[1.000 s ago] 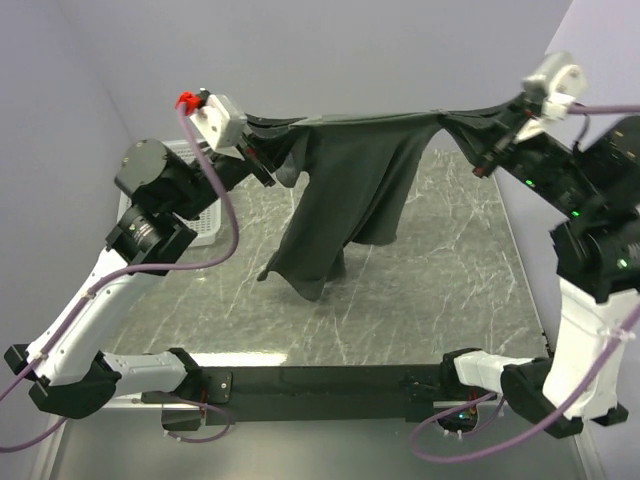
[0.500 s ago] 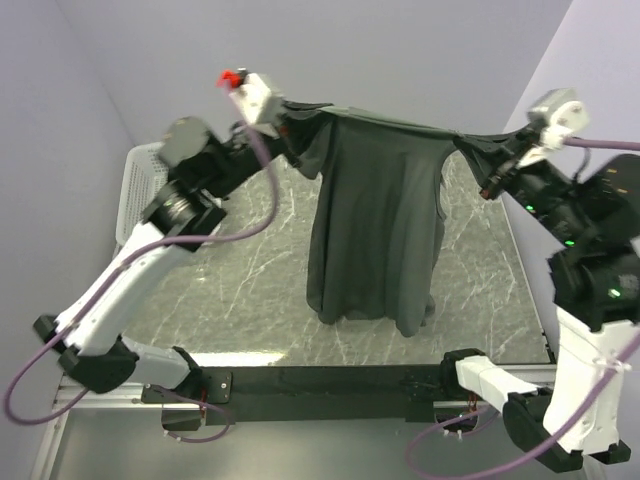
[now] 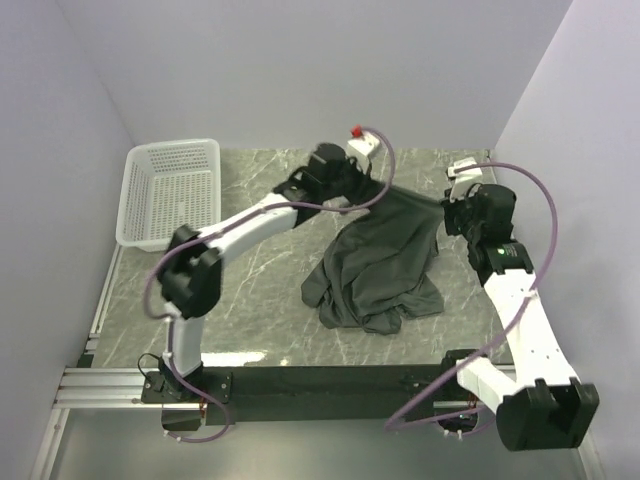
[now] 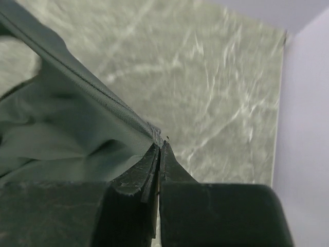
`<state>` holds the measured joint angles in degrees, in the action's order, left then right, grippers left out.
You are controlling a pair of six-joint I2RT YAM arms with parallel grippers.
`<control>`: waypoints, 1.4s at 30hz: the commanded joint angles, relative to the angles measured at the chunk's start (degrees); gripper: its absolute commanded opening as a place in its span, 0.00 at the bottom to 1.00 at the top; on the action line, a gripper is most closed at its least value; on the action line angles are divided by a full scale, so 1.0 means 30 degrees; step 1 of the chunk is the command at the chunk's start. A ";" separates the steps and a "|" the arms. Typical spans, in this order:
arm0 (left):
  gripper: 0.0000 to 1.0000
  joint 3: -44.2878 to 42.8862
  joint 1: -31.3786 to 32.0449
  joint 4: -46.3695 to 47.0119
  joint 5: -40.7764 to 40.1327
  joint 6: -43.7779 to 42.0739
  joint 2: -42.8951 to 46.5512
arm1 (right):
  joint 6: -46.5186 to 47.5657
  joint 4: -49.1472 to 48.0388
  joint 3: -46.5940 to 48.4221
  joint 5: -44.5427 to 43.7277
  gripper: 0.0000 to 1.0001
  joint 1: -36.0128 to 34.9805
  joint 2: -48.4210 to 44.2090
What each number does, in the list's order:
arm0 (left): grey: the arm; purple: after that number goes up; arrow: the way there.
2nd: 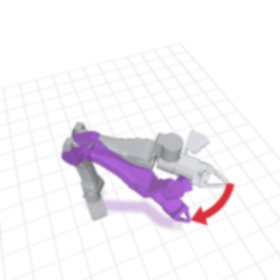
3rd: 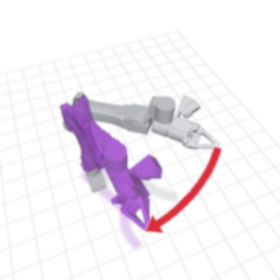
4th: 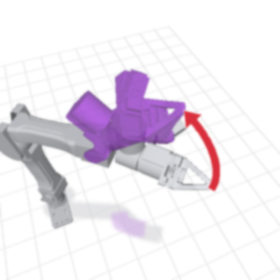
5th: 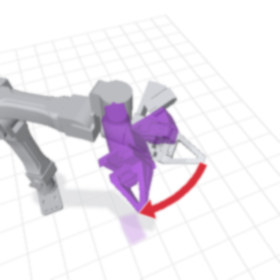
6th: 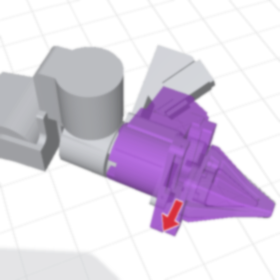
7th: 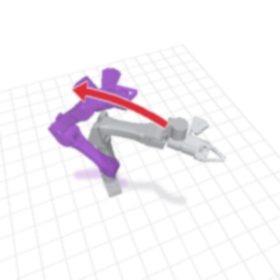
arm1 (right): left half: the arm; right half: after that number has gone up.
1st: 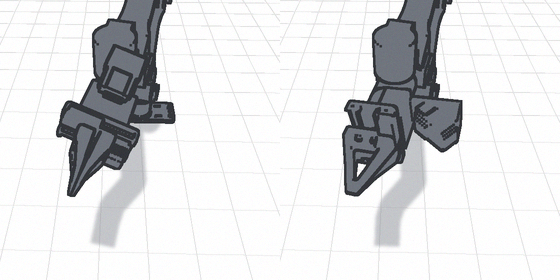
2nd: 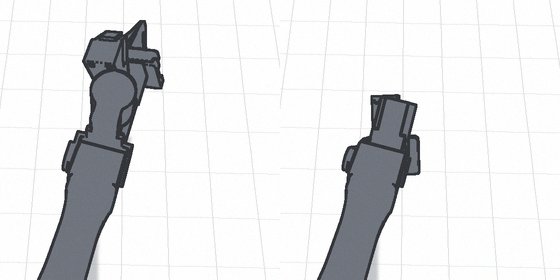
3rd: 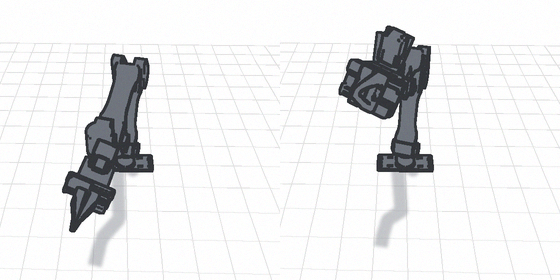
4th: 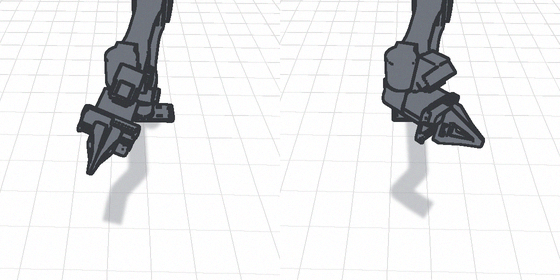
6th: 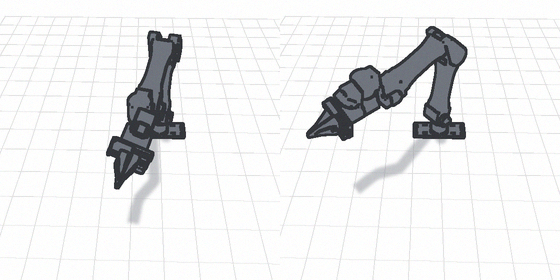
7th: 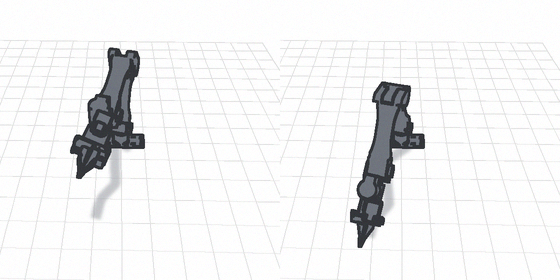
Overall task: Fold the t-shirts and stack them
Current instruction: Flatten the tshirt out
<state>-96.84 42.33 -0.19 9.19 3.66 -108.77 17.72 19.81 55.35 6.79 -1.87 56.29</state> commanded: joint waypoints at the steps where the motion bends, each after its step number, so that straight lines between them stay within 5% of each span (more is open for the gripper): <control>1: 0.00 -0.1175 -0.0573 0.0329 -0.0982 0.1210 -0.1881 | 0.0599 -0.2967 -0.1163 -0.2233 0.00 0.1149 0.0598; 11: 0.06 -0.4484 -0.0749 0.0121 -0.2330 0.2295 -0.5256 | -0.0189 -0.3792 -0.0409 -0.1764 0.00 0.2058 0.5369; 18: 0.54 -0.5866 -0.0779 -0.1139 -0.2652 0.1476 -0.5112 | -0.1070 -0.2885 0.2493 -0.1179 0.00 0.2936 0.8567; 24: 0.66 -0.2855 -0.0925 -0.1782 -0.3005 0.0742 -0.1425 | -0.0954 -0.2532 0.3375 -0.1091 0.04 0.3668 0.9975; 27: 0.68 0.0483 -0.1101 -0.2338 -0.2976 0.1297 0.1387 | -0.0662 -0.2212 0.3463 -0.0653 0.16 0.4078 1.0269; 28: 0.69 0.2319 -0.1159 -0.2514 -0.2686 0.1560 0.2757 | -0.0574 -0.2123 0.3463 -0.0332 0.30 0.4138 1.0240; 32: 0.76 0.6404 -0.1159 -0.3711 -0.1485 0.2935 0.5520 | 0.0214 -0.1742 0.2997 0.0750 0.62 0.4344 0.9308; 38: 0.81 1.0010 -0.0985 -0.5182 -0.0837 0.4957 0.7165 | 0.1942 -0.0425 0.1738 0.5747 0.70 0.4402 0.6756; 42: 0.72 1.1067 0.0040 -0.5621 -0.1829 0.5605 0.6728 | 0.2474 0.0981 0.1208 0.9737 0.70 0.4402 0.5905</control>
<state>-65.21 40.14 -14.94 4.51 17.08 -87.81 22.37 19.33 60.14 22.98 11.18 76.47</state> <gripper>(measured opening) 0.747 0.698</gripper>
